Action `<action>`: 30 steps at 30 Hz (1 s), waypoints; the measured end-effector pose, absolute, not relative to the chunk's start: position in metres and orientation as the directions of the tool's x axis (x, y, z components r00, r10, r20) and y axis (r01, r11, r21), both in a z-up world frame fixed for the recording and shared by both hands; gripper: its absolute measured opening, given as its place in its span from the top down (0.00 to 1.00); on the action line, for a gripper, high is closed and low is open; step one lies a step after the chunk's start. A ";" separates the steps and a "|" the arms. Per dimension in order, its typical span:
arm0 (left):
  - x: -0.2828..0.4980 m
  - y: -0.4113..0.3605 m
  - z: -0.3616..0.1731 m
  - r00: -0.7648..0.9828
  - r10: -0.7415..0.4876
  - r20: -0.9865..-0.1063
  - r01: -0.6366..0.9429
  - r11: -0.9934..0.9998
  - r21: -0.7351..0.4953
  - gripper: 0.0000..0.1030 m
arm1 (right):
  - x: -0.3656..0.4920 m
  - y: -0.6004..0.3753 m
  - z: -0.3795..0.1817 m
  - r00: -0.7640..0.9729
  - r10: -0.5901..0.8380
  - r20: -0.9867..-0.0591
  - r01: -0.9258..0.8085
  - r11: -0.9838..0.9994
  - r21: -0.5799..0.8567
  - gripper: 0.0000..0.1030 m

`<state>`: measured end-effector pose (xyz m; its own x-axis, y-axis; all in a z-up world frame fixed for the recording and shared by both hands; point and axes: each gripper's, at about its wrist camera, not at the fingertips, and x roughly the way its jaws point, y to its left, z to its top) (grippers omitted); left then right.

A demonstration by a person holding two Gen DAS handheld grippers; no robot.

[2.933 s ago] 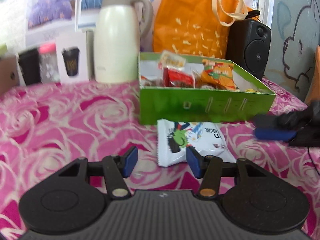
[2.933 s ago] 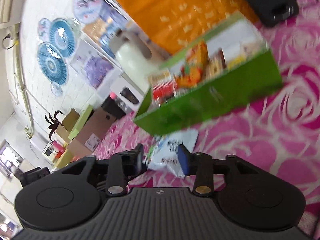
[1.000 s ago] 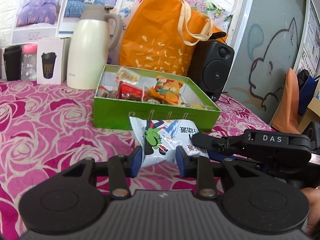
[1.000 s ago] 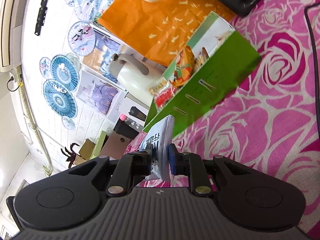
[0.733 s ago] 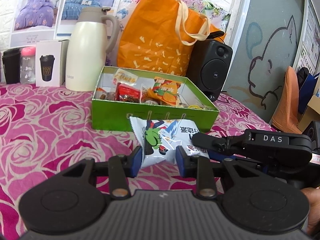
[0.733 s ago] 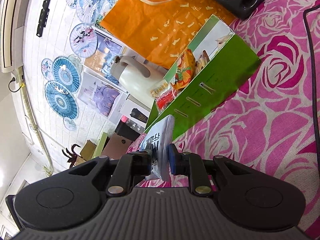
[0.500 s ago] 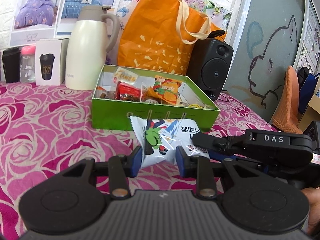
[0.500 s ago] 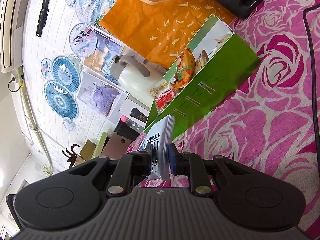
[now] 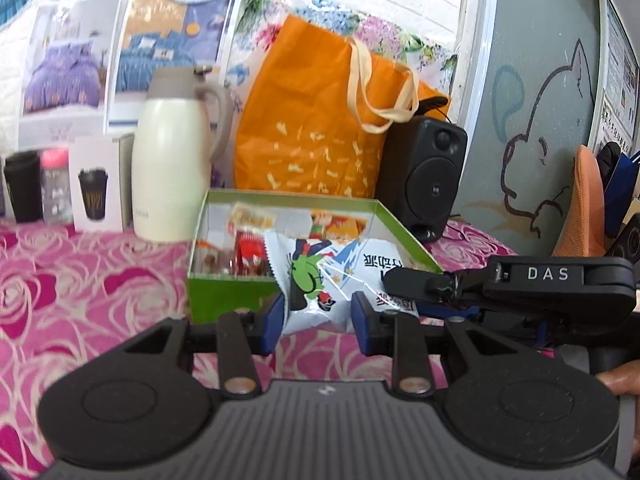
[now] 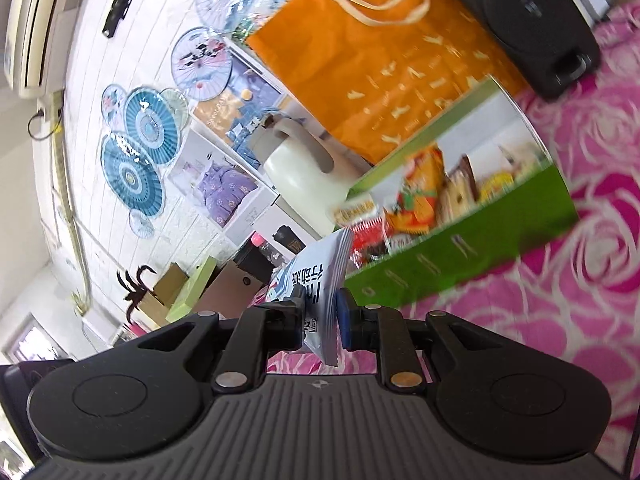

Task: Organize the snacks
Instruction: 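Lift the white snack bag with both grippers and carry it over the green box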

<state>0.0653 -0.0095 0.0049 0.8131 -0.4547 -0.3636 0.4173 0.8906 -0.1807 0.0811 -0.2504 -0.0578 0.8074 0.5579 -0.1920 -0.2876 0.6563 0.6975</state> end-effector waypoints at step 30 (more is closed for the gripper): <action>0.156 -0.066 0.005 0.841 -0.411 -0.351 0.422 0.905 -0.048 0.73 | 0.168 -0.272 -0.033 0.836 0.486 -0.254 -0.275 0.772 0.573 0.80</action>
